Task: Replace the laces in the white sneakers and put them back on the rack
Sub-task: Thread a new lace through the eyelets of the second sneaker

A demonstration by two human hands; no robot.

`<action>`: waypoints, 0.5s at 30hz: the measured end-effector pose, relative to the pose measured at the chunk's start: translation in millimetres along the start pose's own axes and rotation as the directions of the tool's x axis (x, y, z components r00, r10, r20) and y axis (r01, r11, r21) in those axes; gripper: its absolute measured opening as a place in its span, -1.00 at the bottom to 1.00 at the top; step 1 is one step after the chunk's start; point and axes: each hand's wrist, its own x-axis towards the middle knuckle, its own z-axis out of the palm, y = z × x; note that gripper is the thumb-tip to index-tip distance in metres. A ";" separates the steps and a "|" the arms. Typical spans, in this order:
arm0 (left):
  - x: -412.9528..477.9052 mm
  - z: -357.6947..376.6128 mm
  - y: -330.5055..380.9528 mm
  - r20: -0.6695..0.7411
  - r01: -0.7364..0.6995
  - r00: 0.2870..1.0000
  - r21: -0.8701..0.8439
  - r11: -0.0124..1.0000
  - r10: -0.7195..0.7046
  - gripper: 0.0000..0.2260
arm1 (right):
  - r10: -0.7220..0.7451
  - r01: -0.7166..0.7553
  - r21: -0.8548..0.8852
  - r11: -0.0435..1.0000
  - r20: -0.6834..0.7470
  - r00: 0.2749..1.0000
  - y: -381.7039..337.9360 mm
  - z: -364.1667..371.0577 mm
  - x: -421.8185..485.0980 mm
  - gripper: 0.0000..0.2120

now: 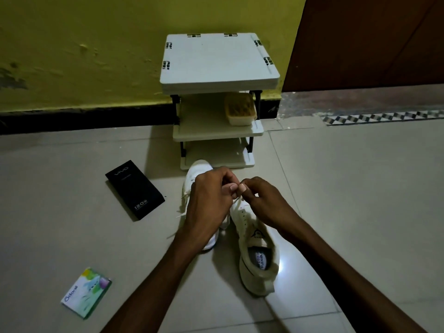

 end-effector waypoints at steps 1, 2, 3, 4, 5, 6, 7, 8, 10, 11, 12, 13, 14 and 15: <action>-0.2 -1.4 1.2 -0.015 -0.012 1.000 0.032 0.999 0.013 -0.85 | 0.004 -0.005 0.043 0.999 0.028 1.000 -3.6 0.4 0.4 -0.69; -0.3 -3.4 1.8 -0.031 -0.017 0.999 0.066 0.998 0.019 -0.83 | 0.005 -0.008 0.079 0.997 0.045 0.999 -4.9 2.3 1.8 -0.67; -0.1 -4.8 1.9 -0.046 -0.015 0.999 0.091 0.996 0.019 -0.82 | 0.009 -0.015 0.110 0.994 0.054 0.998 -5.4 3.6 2.7 -0.66; 0.4 -6.5 1.4 -0.061 -0.013 0.998 0.103 0.995 0.020 -0.81 | 0.012 -0.021 0.142 0.990 0.059 0.998 -6.6 4.5 3.7 -0.65; 0.7 -7.9 1.6 -0.078 -0.015 0.997 0.101 0.995 0.023 -0.82 | 0.014 -0.024 0.174 0.984 0.059 0.998 -7.1 4.6 5.0 -0.65; 1.4 -9.1 2.1 -0.098 -0.020 0.995 0.089 0.996 0.029 -0.82 | 0.014 -0.024 0.204 0.979 0.049 0.999 -8.0 4.0 6.4 -0.66; 3.1 -11.4 4.2 -0.118 -0.026 0.992 0.062 0.998 0.033 -0.83 | 0.005 -0.012 0.224 0.974 0.031 0.999 -11.0 2.3 8.1 -0.67; 6.3 -13.9 8.0 -0.137 -0.034 0.990 0.020 0.999 0.036 -0.85 | -0.019 0.018 0.229 0.973 0.001 1.000 -15.8 -1.4 10.3 -0.67; 16.5 -21.7 21.1 -0.184 -0.064 0.982 -0.083 0.995 0.047 -0.88 | -0.132 0.149 0.177 0.973 -0.107 0.985 -31.3 -14.3 16.7 -0.69; 22.3 -26.7 29.8 -0.216 -0.091 0.974 -0.131 0.987 0.061 -0.88 | -0.216 0.241 0.126 0.962 -0.182 0.959 -41.2 -22.6 20.2 -0.70; 29.5 -32.7 40.0 -0.248 -0.121 0.966 -0.173 0.977 0.076 -0.88 | -0.299 0.324 0.065 0.944 -0.254 0.920 -52.3 -32.5 24.5 -0.71; 34.6 -38.0 49.0 -0.271 -0.143 0.959 -0.207 0.968 0.084 -0.88 | -0.360 0.382 0.009 0.924 -0.308 0.880 -61.9 -40.9 27.6 -0.72; 41.7 -42.7 59.1 -0.286 -0.159 0.954 -0.234 0.959 0.088 -0.89 | -0.404 0.417 -0.040 0.908 -0.350 0.845 -71.0 -51.1 31.8 -0.73; 45.5 -45.6 66.3 -0.292 -0.159 0.953 -0.253 0.954 0.081 -0.90 | -0.424 0.429 -0.073 0.900 -0.373 0.825 -76.4 -56.9 34.4 -0.72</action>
